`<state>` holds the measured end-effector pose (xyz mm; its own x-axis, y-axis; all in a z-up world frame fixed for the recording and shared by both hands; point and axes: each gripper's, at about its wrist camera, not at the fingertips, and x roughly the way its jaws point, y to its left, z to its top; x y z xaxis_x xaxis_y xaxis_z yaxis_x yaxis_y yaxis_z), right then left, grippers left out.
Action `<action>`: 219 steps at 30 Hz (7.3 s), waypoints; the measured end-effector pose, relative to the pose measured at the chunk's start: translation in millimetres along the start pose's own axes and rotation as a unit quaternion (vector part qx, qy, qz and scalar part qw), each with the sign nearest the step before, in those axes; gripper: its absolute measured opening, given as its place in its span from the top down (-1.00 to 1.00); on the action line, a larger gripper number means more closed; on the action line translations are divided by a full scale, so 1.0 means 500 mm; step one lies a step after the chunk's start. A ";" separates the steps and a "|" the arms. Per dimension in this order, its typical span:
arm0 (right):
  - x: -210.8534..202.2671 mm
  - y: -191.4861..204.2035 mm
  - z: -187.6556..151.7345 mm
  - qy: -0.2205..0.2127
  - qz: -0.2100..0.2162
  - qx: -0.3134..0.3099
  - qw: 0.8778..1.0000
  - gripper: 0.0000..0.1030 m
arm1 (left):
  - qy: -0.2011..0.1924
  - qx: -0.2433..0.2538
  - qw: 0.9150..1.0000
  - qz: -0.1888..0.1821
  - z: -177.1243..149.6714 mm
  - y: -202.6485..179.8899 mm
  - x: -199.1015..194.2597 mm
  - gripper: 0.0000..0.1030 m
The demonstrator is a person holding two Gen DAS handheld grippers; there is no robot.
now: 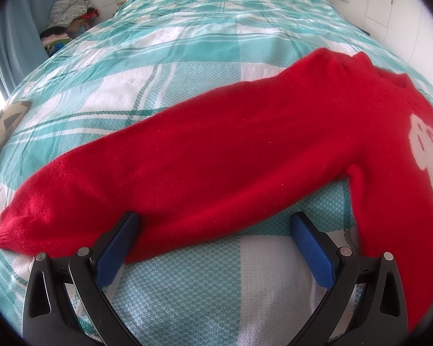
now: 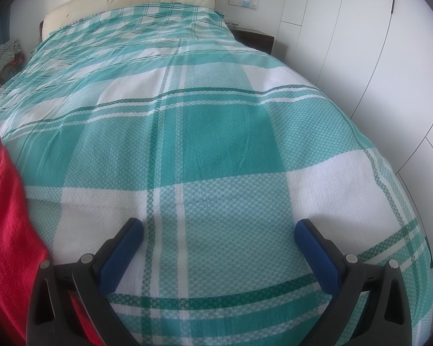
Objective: Fold small clothes
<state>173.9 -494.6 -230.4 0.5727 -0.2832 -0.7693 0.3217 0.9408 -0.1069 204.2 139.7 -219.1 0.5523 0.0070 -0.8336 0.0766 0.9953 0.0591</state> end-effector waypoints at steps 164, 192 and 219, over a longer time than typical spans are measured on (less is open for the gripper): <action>-0.514 0.293 -0.244 -0.065 0.014 -0.127 0.990 -0.67 | -0.052 0.002 0.998 -0.047 -0.255 -0.223 -0.410 -0.84; -0.535 0.312 -0.252 -0.090 -0.011 -0.152 0.984 -0.67 | -0.040 0.004 0.999 -0.014 -0.267 -0.205 -0.399 -0.85; -0.563 0.346 -0.281 -0.081 0.052 -0.173 0.980 -0.67 | -0.027 0.001 1.000 -0.004 -0.205 -0.088 -0.379 -0.88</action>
<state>-37.5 -226.1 -120.8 0.7106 -0.1812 -0.6798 -0.0046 0.9650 -0.2621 11.3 104.3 -120.1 0.5951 -0.0052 -0.8036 0.0820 0.9952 0.0543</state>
